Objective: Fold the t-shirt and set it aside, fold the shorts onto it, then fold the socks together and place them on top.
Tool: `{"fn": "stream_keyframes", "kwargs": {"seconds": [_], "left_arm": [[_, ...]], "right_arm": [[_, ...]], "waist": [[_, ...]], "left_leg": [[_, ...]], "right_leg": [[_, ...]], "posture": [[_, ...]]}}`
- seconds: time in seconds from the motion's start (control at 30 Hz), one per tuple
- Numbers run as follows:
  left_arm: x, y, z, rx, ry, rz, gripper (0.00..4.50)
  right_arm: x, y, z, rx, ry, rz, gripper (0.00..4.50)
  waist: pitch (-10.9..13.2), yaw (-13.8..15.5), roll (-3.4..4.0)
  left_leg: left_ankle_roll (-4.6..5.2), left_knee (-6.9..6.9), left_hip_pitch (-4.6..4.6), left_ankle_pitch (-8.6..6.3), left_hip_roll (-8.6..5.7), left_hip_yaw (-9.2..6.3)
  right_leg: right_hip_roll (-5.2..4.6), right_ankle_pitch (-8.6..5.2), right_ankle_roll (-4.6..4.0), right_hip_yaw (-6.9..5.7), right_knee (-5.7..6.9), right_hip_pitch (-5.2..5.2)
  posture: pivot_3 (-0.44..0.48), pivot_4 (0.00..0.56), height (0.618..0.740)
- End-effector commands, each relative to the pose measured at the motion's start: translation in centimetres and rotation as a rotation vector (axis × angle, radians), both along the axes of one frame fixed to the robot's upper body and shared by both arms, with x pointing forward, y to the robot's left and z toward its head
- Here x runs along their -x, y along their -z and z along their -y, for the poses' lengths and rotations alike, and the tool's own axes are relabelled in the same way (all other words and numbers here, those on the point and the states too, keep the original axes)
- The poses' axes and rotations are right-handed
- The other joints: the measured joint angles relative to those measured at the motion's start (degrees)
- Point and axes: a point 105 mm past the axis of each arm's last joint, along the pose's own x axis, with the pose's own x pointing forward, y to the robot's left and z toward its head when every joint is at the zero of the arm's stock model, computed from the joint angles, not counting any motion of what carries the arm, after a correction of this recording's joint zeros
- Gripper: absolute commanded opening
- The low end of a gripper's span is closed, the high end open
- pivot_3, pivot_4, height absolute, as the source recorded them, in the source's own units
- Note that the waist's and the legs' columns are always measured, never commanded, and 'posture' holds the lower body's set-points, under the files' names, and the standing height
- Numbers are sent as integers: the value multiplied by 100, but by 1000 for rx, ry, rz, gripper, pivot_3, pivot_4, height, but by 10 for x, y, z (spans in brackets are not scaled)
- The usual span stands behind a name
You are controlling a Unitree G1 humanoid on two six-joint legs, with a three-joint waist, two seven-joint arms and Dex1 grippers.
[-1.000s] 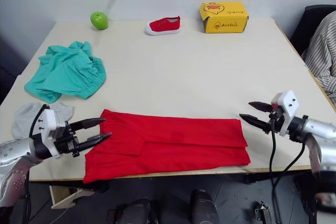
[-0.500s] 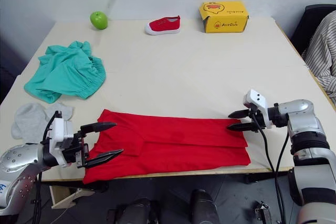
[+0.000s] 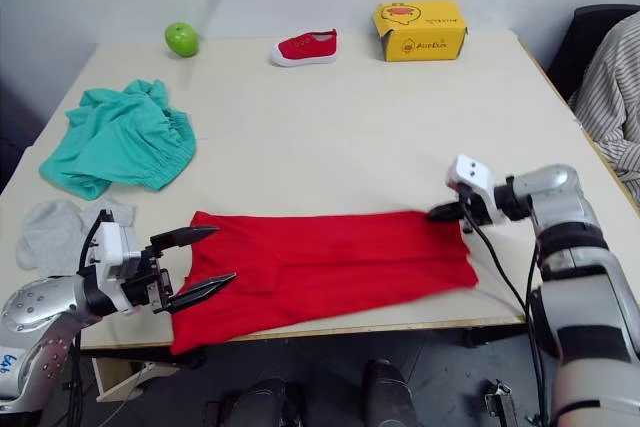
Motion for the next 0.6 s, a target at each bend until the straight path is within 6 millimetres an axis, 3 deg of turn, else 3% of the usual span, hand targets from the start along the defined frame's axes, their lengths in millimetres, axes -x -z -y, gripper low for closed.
{"fn": "stream_keyframes", "kwargs": {"seconds": [0.03,0.23,0.37,0.5,0.6], "left_arm": [[0,-9,1,-9,-18,58,4500],[-3,-10,0,0,-60,80,4500],[-2,-8,-2,0,-79,80,4500],[-1,-5,-1,5,-83,72,4500],[-3,-4,0,7,-82,66,4500]], "right_arm": [[-26,-31,-3,-7,102,178,24],[-50,-47,-20,13,191,321,24],[-52,-45,-24,-15,216,291,24],[-49,-49,-22,-103,222,268,1006],[-47,-62,-11,-201,260,300,2123]], "waist": [[0,-45,0],[1,-75,1],[1,-72,2],[2,-72,2],[2,-73,3]], "left_leg": [[-2,0,0,0,1,0],[-5,-2,-9,0,8,0],[-4,-1,-10,0,7,0],[-4,-2,-11,0,8,0],[-4,-2,-10,0,9,0]], "right_leg": [[1,-1,-1,0,8,-1],[8,-1,-1,-2,15,-2],[8,0,0,-1,16,-2],[9,0,0,-1,15,-2],[10,0,0,-1,16,-2]], "posture": [[0,150,740],[0,150,740],[0,150,740],[0,150,740],[0,150,740]]}}
